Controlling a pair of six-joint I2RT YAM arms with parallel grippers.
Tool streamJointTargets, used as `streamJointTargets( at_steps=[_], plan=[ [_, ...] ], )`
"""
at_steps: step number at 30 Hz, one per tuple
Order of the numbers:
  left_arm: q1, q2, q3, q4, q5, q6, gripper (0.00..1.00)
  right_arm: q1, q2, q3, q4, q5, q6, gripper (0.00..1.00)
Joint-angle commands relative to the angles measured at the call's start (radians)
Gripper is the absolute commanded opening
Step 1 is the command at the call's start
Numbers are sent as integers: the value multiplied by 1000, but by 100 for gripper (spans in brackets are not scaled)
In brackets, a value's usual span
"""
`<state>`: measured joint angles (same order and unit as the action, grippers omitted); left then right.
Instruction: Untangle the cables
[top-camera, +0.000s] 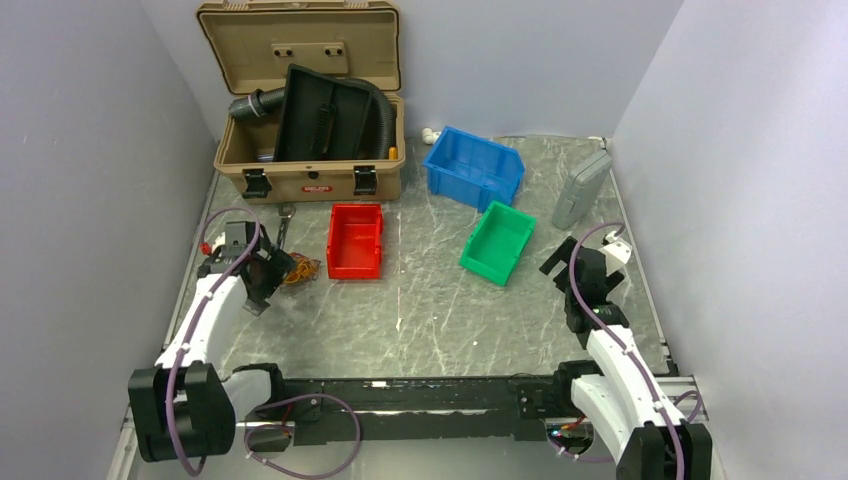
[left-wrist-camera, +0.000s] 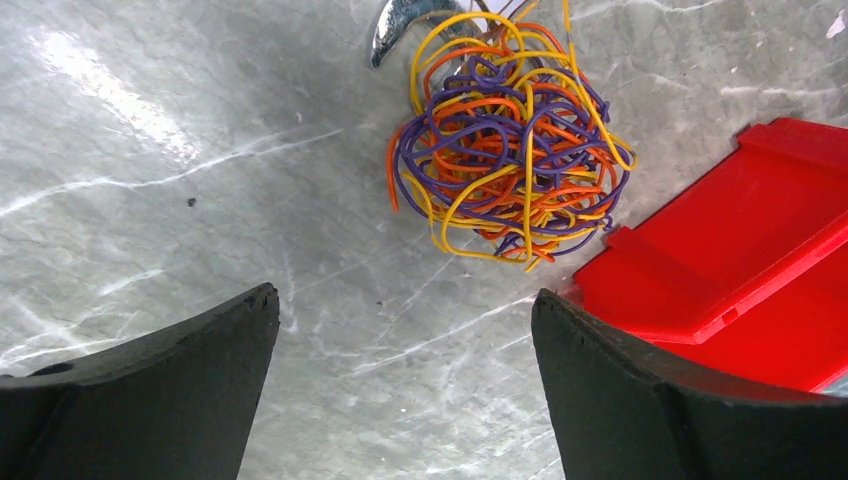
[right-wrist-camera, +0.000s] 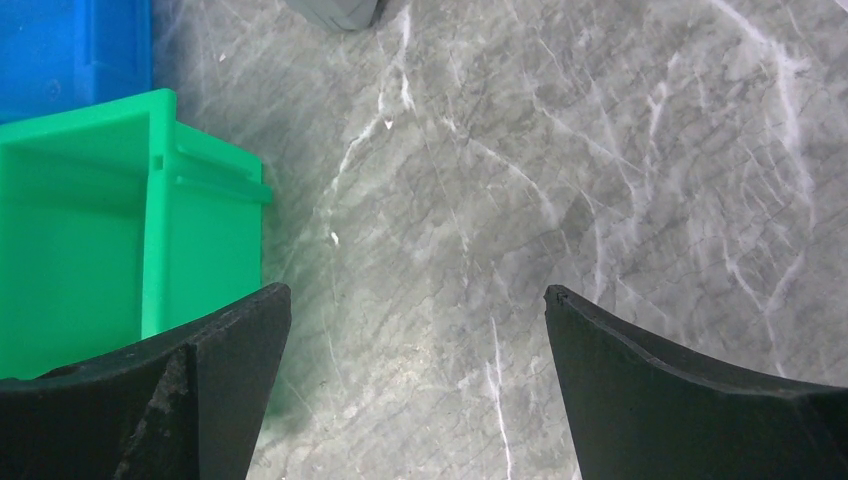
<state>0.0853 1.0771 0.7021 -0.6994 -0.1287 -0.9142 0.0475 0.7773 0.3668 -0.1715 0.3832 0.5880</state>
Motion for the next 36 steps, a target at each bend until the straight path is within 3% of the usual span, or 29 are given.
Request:
streamJointTargets(
  at_steps=[1,4,9,11,13,14,19,23,28,31,36],
  plan=[
    [12,55,40,47,57,-66,99,-3,-20,-22,87,-28,6,100],
    [21,121,51,79,39,-76,98,-2,-32,-35,102,-30,4,100],
    [40,262,73,167,54,-51,88,-2,-55,-54,116,-37,4,100],
    [45,298,72,192,59,-48,64,-3,-61,-59,119,-39,4,100],
    [45,298,51,230,68,-39,6,-2,-67,-64,123,-40,4,100],
    [45,287,39,243,74,-35,0,-2,-68,-65,124,-41,4,100],
    [36,117,-9,277,180,110,0,-2,-80,-56,122,-103,-20,100],
    [-7,-128,-23,218,196,213,0,-1,-72,-38,159,-314,-86,100],
    [-49,-420,-65,258,403,302,0,7,-19,26,191,-619,-135,95],
    [-62,-489,-36,242,515,341,0,43,30,101,175,-719,-150,94],
    [-91,-492,40,276,759,389,0,219,80,210,152,-774,-191,94]
  ],
)
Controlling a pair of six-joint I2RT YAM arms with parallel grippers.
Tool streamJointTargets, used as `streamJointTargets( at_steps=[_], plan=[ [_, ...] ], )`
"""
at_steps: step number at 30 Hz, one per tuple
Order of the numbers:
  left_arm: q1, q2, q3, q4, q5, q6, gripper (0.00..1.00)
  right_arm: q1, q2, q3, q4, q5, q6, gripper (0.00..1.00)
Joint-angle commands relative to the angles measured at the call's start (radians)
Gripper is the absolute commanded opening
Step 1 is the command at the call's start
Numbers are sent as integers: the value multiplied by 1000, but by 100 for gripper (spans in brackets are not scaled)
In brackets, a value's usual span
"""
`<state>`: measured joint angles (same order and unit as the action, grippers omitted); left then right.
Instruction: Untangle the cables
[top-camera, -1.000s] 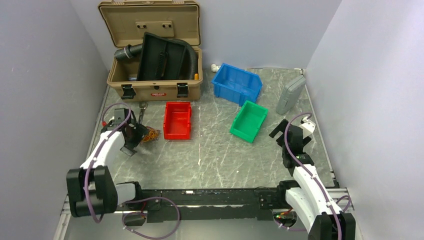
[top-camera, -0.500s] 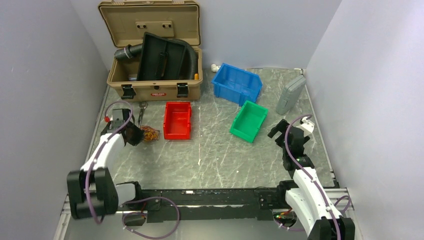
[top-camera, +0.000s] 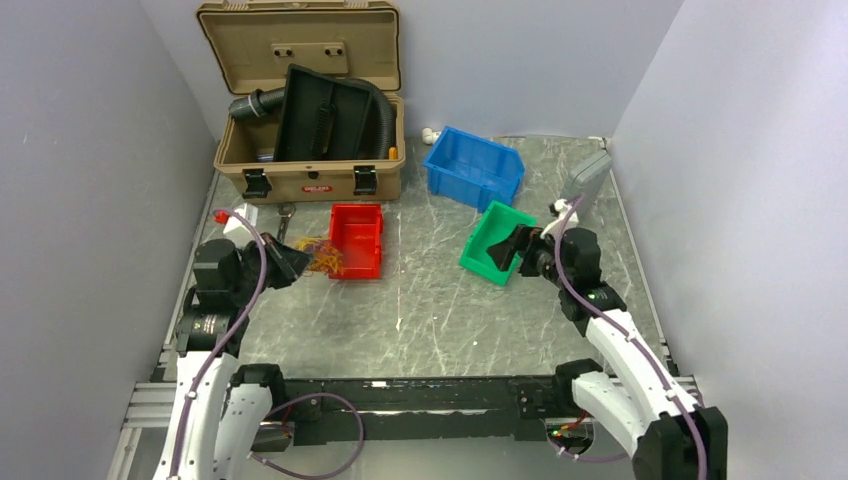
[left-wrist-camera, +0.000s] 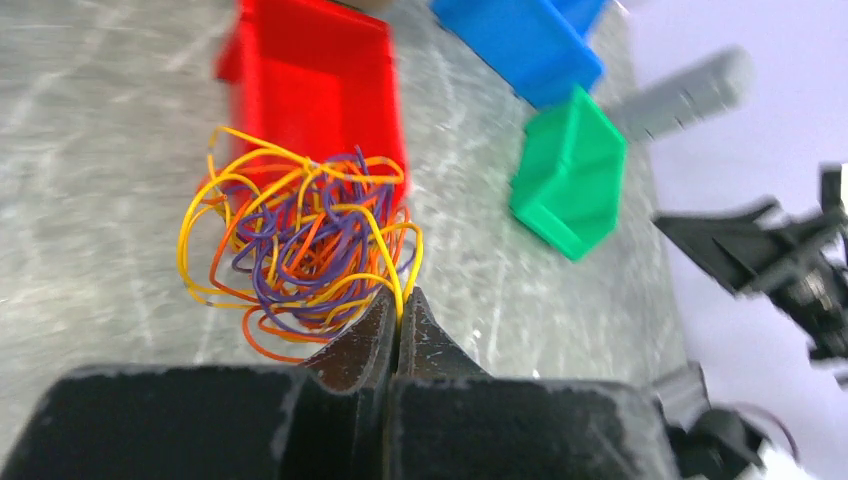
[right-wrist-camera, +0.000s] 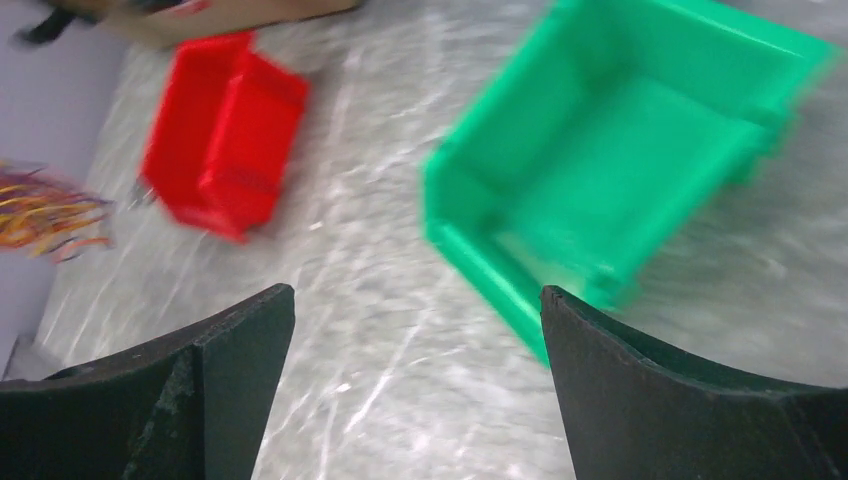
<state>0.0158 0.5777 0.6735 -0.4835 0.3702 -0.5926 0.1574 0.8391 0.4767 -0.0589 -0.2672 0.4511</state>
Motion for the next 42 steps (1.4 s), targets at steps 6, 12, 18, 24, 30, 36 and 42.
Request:
streamJointTargets(
  at_steps=[6,12,18,24,30,36,42],
  plan=[
    [-221,97,44,319,405,5,0,305,116,210,112,-242,-88,95],
    [-468,266,75,465,371,-5,0,385,179,190,218,-230,-47,91],
    [-634,388,153,473,270,48,0,389,171,128,252,-200,-42,90],
    [-666,569,162,469,166,45,95,387,139,75,191,-26,-43,95],
    [-683,631,141,367,16,99,99,387,115,14,158,67,-23,96],
    [-721,704,117,357,-17,91,89,387,123,-57,196,15,23,85],
    [-753,781,75,406,-33,51,72,394,175,-123,296,-101,81,71]
  ],
)
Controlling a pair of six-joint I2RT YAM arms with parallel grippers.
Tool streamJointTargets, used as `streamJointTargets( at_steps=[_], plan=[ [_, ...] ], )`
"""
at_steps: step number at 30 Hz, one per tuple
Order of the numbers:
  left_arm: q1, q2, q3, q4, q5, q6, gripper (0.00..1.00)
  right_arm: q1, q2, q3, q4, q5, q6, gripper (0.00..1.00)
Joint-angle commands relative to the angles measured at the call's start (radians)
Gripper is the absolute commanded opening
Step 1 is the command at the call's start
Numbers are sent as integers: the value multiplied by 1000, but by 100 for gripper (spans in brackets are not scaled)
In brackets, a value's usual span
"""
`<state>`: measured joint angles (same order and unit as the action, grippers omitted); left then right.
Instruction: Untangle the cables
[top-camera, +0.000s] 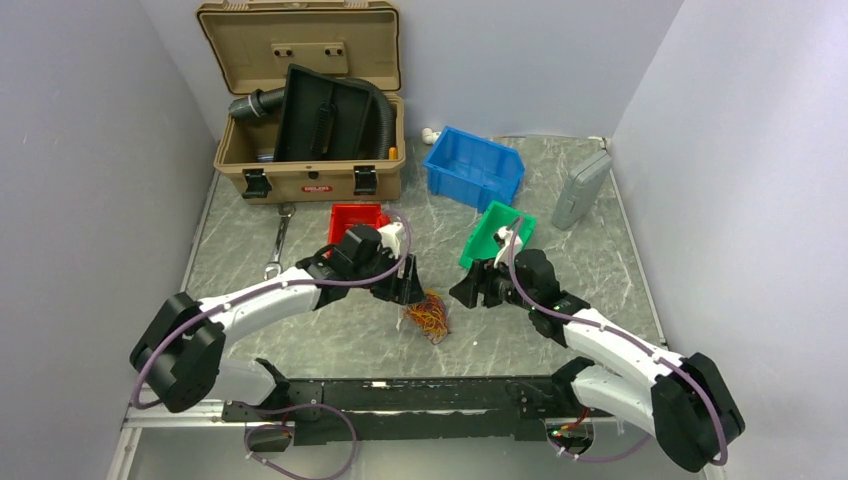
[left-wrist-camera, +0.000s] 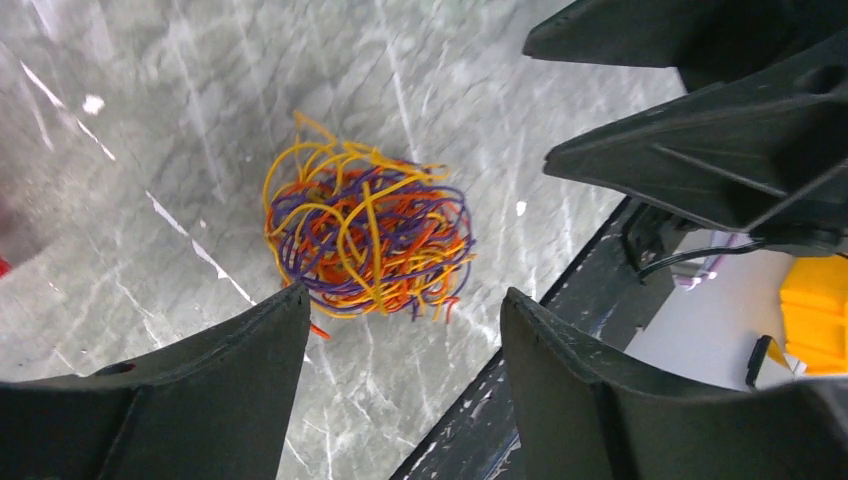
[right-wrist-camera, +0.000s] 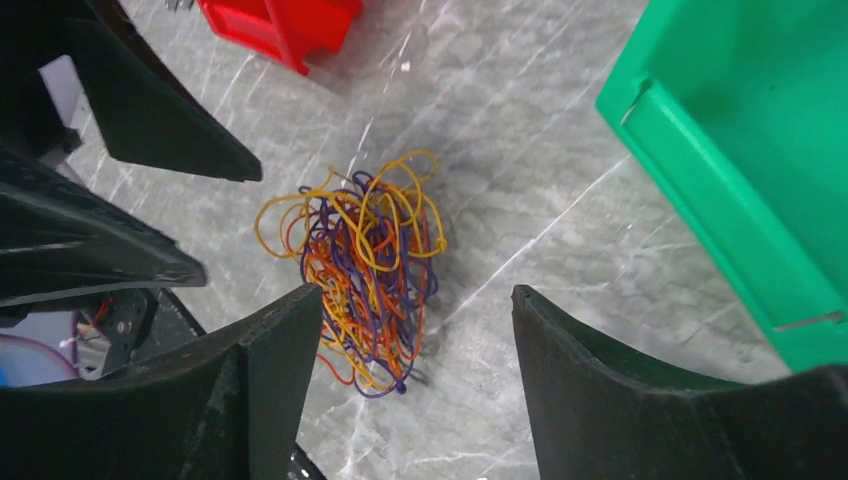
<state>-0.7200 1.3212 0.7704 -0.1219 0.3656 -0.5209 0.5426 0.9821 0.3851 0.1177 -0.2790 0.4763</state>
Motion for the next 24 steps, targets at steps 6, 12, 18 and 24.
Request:
streamJointTargets(
  at_steps=[6,12,18,24],
  plan=[
    [-22,111,-50,99,-37,-24,73,70,166,-66,269,-152,117,60],
    [-22,224,-36,174,18,15,52,159,291,-30,296,-93,122,35],
    [-22,226,24,102,-64,104,0,168,151,-37,172,111,152,0],
    [-21,132,2,37,-303,131,0,166,-95,-11,-205,613,234,0]
  ],
)
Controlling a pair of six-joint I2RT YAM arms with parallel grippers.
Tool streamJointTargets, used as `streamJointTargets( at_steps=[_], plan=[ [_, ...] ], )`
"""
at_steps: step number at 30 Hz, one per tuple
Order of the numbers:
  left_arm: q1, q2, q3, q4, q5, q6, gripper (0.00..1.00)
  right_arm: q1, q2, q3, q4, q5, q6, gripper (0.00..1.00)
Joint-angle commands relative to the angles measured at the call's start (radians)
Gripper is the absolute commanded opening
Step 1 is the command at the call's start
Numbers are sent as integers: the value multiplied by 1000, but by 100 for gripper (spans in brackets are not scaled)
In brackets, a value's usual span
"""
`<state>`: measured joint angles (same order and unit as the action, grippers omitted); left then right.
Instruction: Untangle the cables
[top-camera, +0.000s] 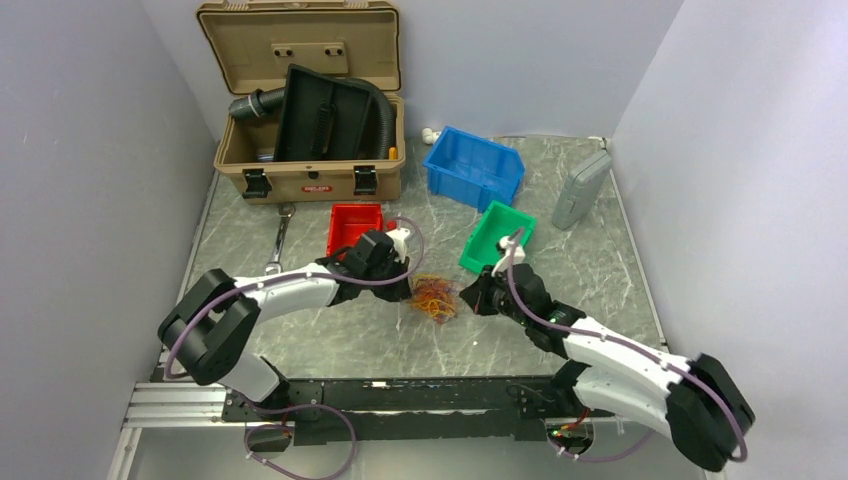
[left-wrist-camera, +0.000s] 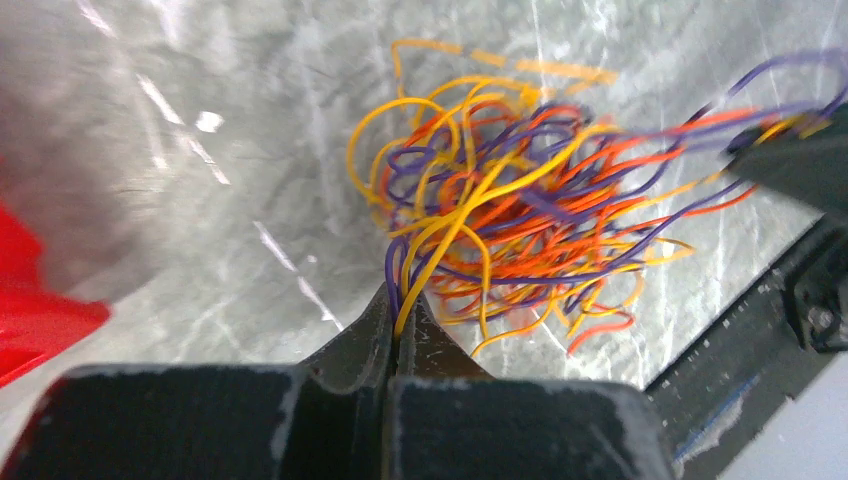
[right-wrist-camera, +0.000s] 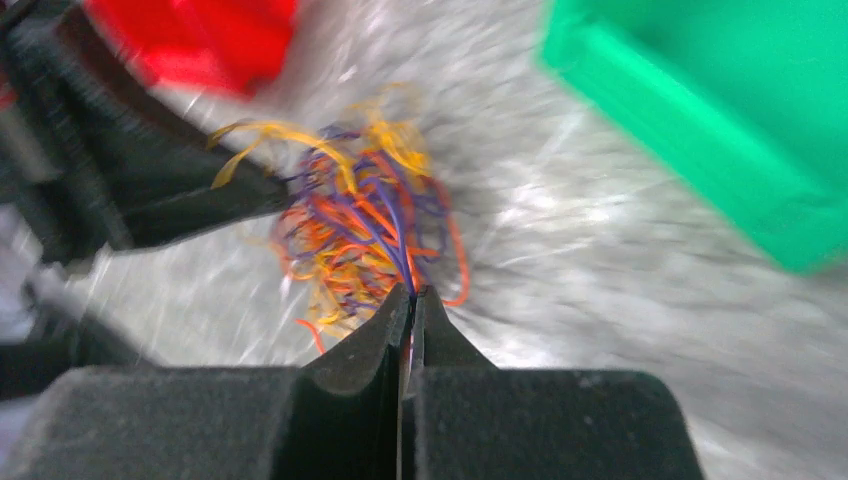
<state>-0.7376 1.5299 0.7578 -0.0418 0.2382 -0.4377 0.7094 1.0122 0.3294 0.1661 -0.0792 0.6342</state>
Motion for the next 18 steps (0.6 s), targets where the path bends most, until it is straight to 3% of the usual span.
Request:
streamJointTargets(
  at_steps=[1,5,10,14,18],
  plan=[
    [-4,-88,17,-60,-212,52,0,-3,-161,51,-323,506,116,0],
    [-4,-129,8,-68,-312,57,0,-5,-277,82,-580,742,293,0],
    [-4,-228,-139,99,-295,52,0,-4,-375,133,-870,879,543,0],
    [-3,-308,-229,209,-280,68,0,-3,-428,130,-931,854,603,0],
    [-5,-351,-230,221,-240,111,0,-5,-442,85,-691,661,335,1]
  ],
)
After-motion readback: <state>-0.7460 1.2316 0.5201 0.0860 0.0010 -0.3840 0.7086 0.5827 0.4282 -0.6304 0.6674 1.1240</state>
